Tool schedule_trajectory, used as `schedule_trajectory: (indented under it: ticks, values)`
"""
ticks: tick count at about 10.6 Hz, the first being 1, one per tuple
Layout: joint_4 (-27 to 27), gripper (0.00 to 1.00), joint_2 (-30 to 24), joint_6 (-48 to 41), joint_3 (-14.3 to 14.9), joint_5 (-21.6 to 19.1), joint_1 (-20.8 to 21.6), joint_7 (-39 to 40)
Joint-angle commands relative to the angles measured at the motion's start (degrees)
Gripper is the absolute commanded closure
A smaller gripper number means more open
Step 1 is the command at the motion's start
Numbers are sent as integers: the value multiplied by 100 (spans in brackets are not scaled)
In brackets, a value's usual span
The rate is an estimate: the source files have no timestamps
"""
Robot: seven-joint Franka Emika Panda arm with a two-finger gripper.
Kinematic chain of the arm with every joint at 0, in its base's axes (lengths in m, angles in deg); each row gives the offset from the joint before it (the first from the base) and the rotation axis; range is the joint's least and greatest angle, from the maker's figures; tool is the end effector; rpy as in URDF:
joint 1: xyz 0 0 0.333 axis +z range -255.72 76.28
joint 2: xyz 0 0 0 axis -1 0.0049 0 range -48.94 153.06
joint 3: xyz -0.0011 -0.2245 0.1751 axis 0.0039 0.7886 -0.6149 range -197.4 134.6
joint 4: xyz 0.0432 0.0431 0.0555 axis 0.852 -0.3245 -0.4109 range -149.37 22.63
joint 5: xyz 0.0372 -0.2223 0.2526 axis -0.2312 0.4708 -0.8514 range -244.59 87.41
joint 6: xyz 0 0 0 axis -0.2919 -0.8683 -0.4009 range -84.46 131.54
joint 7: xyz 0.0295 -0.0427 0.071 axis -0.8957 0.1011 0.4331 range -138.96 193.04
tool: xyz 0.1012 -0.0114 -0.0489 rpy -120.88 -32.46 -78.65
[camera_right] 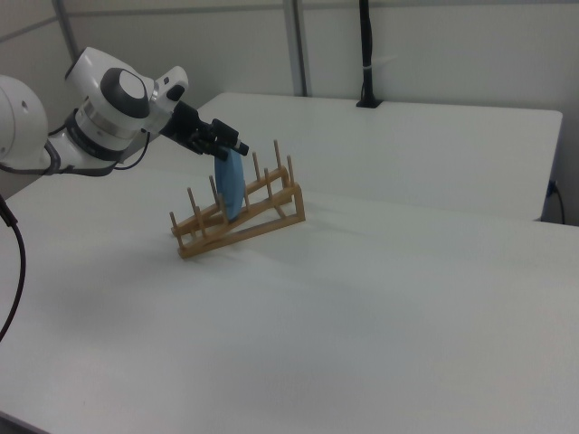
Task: Place plate in plate rack
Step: 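Carry the upright plate over the rack and lower it between pegs, then open the gripper to release the plate in the rack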
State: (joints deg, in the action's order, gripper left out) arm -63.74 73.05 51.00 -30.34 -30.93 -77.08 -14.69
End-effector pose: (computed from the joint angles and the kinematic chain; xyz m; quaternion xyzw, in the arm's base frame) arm 0.6318 0.1168 0.4629 0.9216 -0.0197 0.3166 0.2238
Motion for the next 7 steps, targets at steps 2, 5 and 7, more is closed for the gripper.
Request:
schedule_trajectory:
  ticks: [2,5,7]
  values:
    - [-78,0,-156,3,43,-114,151,-283]
    - [89,0,-244,-506,43,-1105,265,-284]
    - [72,0,-472,-997,43,-1835,239,-74]
